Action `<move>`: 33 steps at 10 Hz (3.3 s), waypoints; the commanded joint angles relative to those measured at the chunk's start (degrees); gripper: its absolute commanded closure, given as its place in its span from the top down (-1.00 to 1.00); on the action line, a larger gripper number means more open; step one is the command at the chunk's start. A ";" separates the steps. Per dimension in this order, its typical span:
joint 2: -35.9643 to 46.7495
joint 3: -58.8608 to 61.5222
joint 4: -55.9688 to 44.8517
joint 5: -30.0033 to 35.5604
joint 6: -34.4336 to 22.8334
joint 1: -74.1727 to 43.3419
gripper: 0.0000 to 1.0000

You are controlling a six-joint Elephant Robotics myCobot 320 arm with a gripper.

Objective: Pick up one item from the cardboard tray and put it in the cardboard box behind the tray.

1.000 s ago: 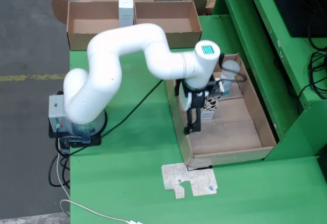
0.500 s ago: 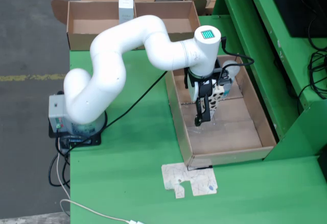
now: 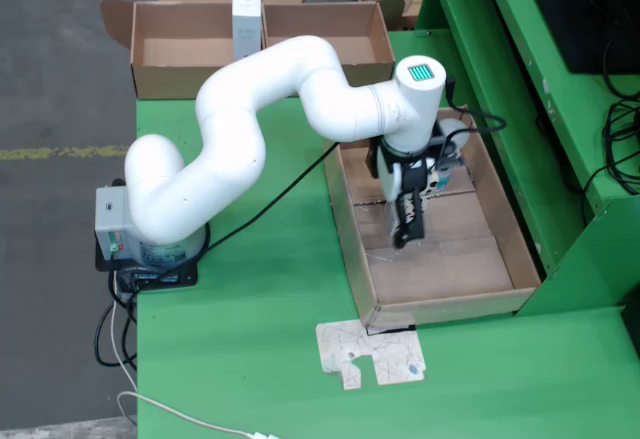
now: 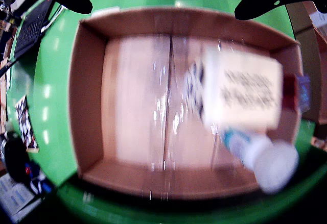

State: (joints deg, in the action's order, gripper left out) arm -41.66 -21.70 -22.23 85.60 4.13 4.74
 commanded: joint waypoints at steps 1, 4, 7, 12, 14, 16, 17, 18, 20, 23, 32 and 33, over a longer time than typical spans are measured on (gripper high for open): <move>-1.30 21.70 8.95 -0.74 0.09 1.06 1.00; 1.36 21.70 6.78 -0.11 0.70 1.72 1.00; 1.16 21.70 8.46 1.88 0.02 1.10 1.00; -0.34 21.70 9.45 5.99 -0.54 1.08 1.00; -0.46 21.70 8.04 6.53 -0.68 2.04 1.00; -1.81 21.70 9.22 6.03 0.35 3.09 1.00; -1.81 21.70 9.22 6.03 0.35 3.09 1.00; -1.68 21.70 8.57 6.75 0.92 3.81 1.00; -0.66 21.70 5.76 7.40 1.17 4.53 1.00; -0.43 21.70 3.33 7.34 2.04 5.98 1.00; -4.28 21.70 0.10 5.67 3.72 6.88 1.00; -4.28 21.70 0.10 5.67 3.72 6.88 1.00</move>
State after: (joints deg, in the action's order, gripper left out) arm -45.79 -1.23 -24.43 91.66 8.61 12.74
